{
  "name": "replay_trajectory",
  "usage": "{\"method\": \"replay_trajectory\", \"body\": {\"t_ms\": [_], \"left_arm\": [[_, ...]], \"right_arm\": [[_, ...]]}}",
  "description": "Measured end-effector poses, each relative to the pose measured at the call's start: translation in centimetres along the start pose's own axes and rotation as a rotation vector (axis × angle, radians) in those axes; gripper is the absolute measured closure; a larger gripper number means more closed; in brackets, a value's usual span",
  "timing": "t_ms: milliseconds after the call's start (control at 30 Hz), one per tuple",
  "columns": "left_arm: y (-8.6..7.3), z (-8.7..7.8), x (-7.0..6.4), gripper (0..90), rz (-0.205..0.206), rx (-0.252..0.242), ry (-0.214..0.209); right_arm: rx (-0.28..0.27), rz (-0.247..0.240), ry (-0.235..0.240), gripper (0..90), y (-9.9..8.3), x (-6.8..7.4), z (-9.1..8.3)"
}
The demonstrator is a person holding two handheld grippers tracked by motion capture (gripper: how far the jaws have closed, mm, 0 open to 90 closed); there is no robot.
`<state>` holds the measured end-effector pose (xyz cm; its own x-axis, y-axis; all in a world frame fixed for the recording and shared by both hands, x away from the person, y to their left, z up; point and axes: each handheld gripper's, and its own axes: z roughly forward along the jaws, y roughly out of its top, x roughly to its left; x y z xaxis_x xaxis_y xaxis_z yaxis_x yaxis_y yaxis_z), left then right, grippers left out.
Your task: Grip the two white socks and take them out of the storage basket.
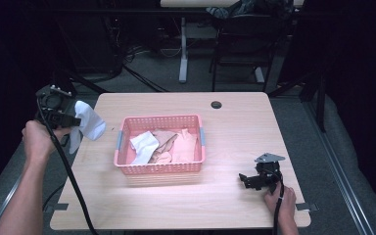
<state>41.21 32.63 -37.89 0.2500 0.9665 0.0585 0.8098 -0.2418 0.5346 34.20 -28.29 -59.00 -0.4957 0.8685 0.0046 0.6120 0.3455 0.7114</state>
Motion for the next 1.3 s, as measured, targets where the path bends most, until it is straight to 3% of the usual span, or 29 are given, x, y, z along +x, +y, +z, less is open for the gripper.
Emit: {"method": "replay_trajectory", "body": {"t_ms": [500,1067,1300], "left_arm": [[-3.0,5.2,0.7,82.3,-0.049,0.091,-0.019],[-6.3,11.0,-0.3,81.2,-0.07,0.176,-0.072],[-7.6,13.6,-0.8,80.5,-0.088,0.211,-0.117]], "right_arm": [[0.0,0.0,0.0,0.0,0.0,0.0,0.0],[0.0,0.0,-0.001,0.0,0.0,0.0,0.0],[-0.001,0.002,-0.002,0.0,0.0,0.0,0.0]]}}
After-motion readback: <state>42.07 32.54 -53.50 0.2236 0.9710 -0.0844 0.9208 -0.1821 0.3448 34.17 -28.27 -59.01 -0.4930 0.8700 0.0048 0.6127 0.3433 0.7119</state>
